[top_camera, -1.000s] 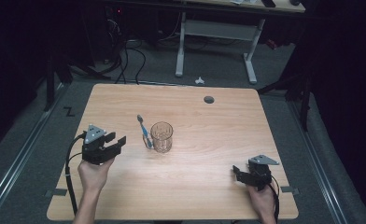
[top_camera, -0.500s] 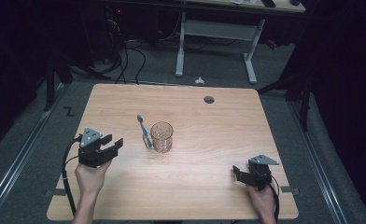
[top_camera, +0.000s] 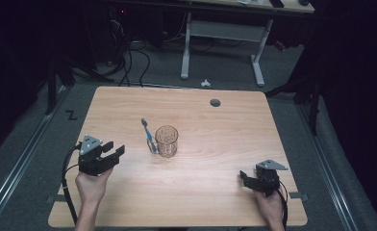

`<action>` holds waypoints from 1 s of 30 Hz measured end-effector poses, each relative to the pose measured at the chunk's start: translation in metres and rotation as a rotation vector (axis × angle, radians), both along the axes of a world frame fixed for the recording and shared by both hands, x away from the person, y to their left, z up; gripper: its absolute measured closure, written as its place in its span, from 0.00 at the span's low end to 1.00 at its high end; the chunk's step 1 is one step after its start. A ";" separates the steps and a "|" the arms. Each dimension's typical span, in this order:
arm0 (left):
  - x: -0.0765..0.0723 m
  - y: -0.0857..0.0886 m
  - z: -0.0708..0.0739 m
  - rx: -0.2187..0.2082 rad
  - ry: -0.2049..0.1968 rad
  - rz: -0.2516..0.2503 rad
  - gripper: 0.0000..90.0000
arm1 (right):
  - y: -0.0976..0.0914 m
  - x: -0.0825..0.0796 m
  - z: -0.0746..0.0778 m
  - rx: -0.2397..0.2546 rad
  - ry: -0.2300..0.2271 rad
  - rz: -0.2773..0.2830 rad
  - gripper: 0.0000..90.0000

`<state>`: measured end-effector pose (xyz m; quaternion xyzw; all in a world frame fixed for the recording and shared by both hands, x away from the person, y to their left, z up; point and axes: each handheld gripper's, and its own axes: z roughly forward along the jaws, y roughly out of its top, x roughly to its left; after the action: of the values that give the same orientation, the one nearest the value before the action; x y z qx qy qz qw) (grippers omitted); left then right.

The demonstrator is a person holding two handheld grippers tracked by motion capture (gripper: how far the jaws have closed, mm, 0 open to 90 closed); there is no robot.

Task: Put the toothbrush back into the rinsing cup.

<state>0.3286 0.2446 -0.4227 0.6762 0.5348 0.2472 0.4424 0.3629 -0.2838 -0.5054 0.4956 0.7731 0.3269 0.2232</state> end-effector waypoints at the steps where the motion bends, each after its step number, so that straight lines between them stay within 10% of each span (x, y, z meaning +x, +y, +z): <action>1: 0.000 0.000 0.000 0.000 0.001 0.001 0.57 | 0.000 0.000 0.000 -0.001 -0.001 0.002 0.30; 30: -0.004 -0.001 -0.023 -0.026 0.042 0.011 0.56 | 0.000 0.000 0.000 -0.001 -0.001 0.002 0.30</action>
<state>0.3243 0.2437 -0.4456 0.6726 0.5508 0.2282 0.4383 0.3630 -0.2839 -0.5054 0.4944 0.7737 0.3269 0.2238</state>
